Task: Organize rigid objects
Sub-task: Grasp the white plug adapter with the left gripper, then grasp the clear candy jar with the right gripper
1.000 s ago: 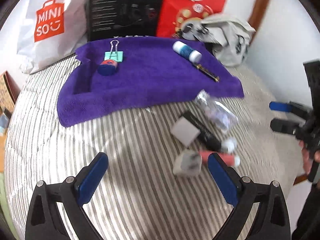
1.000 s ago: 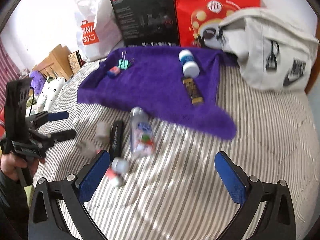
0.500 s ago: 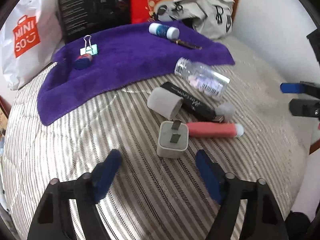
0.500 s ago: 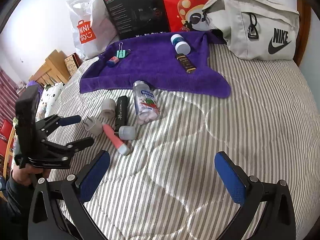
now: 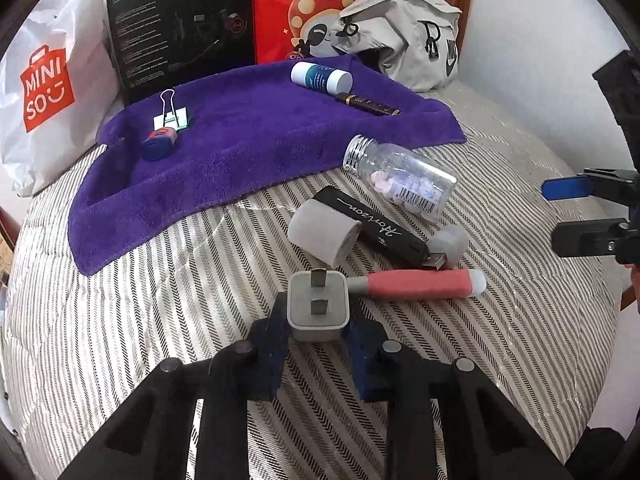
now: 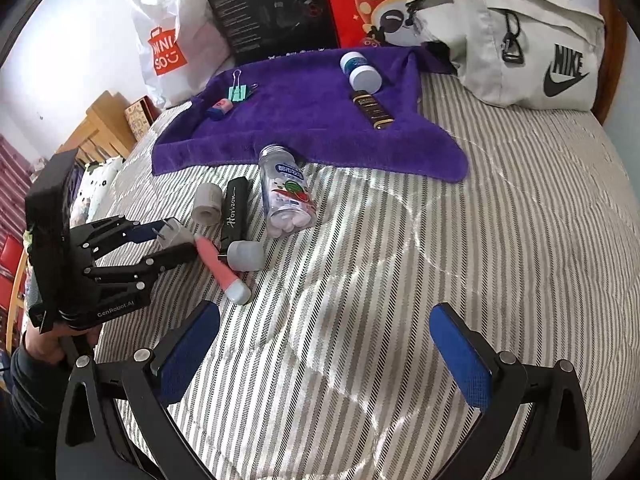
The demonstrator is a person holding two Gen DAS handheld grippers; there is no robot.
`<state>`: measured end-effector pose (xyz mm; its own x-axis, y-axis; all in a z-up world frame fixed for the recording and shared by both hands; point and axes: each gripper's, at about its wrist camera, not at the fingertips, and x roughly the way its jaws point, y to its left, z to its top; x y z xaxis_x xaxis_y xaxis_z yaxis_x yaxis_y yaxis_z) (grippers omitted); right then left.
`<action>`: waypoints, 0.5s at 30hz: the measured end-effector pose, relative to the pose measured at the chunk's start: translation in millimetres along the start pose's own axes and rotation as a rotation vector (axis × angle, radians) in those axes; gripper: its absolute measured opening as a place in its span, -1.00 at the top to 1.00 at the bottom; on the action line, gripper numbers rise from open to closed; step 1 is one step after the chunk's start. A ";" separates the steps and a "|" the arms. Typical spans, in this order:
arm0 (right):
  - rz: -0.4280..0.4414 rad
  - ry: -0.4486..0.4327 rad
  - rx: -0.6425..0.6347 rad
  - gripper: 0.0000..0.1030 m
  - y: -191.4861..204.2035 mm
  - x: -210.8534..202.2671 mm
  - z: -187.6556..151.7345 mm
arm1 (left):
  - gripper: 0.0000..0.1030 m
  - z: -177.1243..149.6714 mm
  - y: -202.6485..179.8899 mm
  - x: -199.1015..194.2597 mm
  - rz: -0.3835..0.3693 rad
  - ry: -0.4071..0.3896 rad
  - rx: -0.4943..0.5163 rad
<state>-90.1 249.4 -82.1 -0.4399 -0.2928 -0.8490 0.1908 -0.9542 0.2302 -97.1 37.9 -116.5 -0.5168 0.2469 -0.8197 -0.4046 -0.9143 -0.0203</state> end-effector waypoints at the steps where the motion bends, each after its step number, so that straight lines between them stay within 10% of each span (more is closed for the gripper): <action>1: 0.000 0.002 -0.006 -1.00 1.0 1.7 1.2 | 0.51 -0.1 0.3 -0.1 -0.003 -0.002 -0.004; 15: -0.040 0.000 -0.169 -0.94 28.3 56.9 63.6 | 0.51 -11.5 18.6 -9.3 -0.020 0.000 -0.099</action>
<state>-165.5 201.9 -93.6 -0.4501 -0.2550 -0.8558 0.3184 -0.9412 0.1129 -91.2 14.8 -115.8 -0.5093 0.2650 -0.8188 -0.3378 -0.9366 -0.0930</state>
